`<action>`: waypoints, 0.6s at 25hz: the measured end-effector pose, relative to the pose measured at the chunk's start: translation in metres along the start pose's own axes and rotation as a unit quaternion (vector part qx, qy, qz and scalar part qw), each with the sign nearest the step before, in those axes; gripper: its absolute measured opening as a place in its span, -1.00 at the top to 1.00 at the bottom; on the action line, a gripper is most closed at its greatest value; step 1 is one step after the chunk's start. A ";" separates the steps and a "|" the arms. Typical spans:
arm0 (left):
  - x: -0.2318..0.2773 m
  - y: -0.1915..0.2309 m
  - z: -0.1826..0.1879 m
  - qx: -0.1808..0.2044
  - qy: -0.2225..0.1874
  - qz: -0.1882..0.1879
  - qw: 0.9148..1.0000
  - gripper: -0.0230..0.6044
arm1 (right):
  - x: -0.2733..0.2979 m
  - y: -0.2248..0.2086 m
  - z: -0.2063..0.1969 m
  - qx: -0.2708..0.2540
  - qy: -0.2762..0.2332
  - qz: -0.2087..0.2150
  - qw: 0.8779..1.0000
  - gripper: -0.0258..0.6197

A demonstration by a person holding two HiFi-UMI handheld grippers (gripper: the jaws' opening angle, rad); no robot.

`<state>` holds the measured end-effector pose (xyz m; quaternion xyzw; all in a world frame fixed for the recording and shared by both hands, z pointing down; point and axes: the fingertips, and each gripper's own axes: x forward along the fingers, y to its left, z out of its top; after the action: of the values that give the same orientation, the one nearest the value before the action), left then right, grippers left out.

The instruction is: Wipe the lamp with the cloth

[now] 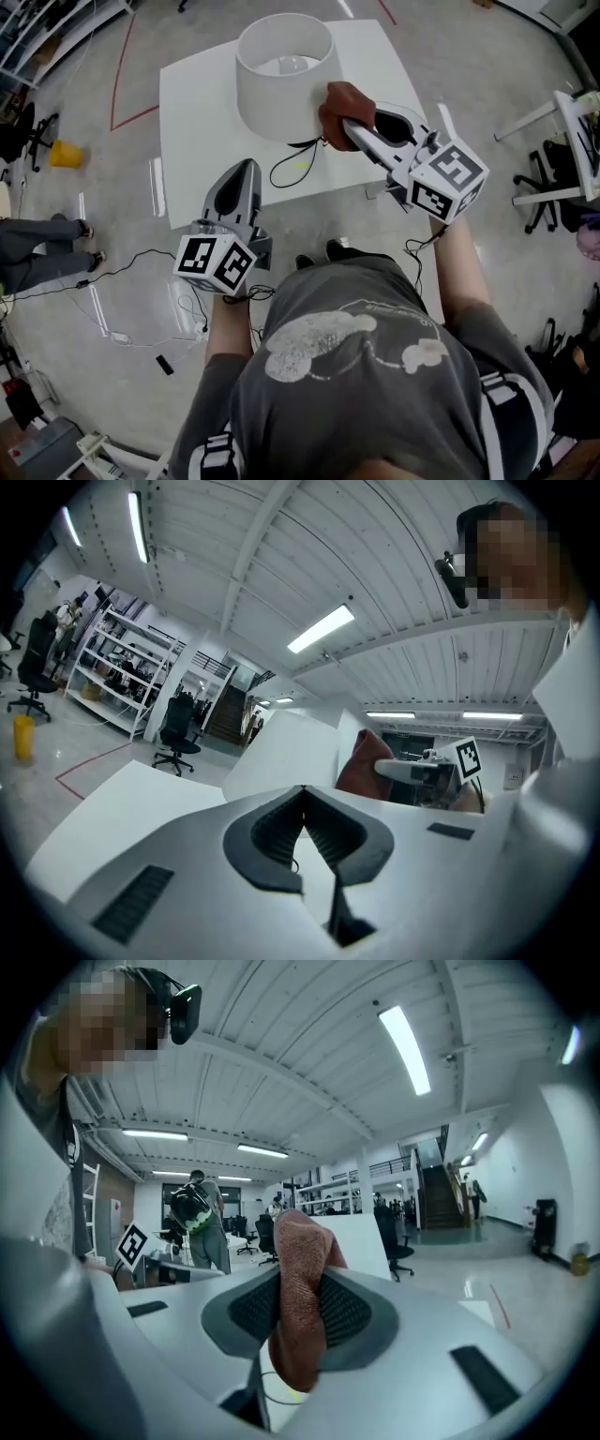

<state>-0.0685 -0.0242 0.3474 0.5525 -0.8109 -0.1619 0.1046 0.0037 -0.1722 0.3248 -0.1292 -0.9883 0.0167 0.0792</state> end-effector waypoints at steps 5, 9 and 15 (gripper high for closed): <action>0.009 -0.021 0.008 0.010 -0.009 0.015 1.000 0.90 | 0.017 -0.002 0.044 -0.025 -0.026 0.045 0.998 0.62; 0.011 -0.029 0.007 0.024 -0.007 0.043 0.999 0.90 | 0.032 0.013 0.030 -0.032 -0.006 0.092 0.995 0.62; 0.012 -0.019 -0.001 0.016 0.002 0.078 0.997 0.90 | 0.043 0.032 -0.018 -0.018 0.054 0.128 0.990 0.62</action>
<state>-0.0559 -0.0421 0.3411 0.4891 -0.8541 -0.1388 0.1095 -0.0264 -0.1300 0.3473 -0.2566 -0.9581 0.0022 0.1271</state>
